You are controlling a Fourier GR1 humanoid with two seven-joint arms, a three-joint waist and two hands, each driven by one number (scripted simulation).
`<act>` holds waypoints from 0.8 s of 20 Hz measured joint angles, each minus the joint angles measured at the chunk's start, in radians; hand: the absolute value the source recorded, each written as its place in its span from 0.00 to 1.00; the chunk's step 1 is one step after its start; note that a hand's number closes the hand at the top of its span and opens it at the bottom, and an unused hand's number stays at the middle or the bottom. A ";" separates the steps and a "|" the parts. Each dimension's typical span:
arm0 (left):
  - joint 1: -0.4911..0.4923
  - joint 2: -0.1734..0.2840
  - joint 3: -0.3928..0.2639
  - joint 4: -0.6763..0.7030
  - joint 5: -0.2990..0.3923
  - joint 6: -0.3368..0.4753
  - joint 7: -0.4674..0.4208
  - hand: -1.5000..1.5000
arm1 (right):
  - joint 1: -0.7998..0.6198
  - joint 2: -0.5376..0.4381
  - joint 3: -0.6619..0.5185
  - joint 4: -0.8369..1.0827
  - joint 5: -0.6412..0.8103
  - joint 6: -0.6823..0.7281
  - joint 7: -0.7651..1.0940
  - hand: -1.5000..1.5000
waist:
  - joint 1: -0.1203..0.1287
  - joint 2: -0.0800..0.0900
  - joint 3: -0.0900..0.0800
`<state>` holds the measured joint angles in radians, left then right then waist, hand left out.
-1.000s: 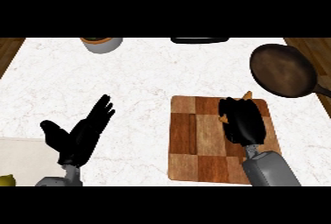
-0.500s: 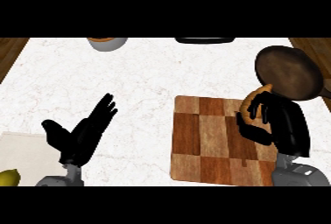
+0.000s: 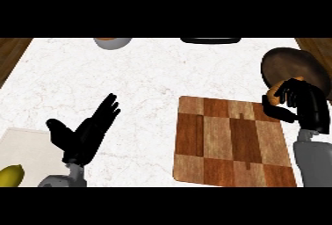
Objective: Pick the croissant from the cutting board and place it in the pan
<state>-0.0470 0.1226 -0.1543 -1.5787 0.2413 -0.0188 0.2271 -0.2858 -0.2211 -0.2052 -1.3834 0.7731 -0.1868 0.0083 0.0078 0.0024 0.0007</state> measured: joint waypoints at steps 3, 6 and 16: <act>0.009 0.004 0.004 -0.013 0.001 -0.010 0.003 0.50 | -0.085 -0.036 -0.042 0.173 0.018 -0.082 -0.067 1.00 | 0.006 0.001 0.000; 0.001 -0.005 -0.002 -0.016 -0.004 -0.006 0.015 0.50 | -0.176 -0.076 -0.097 0.342 0.013 -0.166 -0.137 1.00 | 0.011 0.004 0.001; -0.042 -0.023 -0.012 0.015 -0.018 -0.017 0.006 0.50 | -0.390 -0.207 -0.295 0.802 -0.069 -0.418 -0.360 1.00 | 0.042 0.020 0.004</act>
<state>-0.0885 0.0997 -0.1667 -1.5635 0.2229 -0.0362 0.2331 -0.6760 -0.4279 -0.5003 -0.5817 0.7043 -0.6044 -0.3517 0.0502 0.0222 0.0046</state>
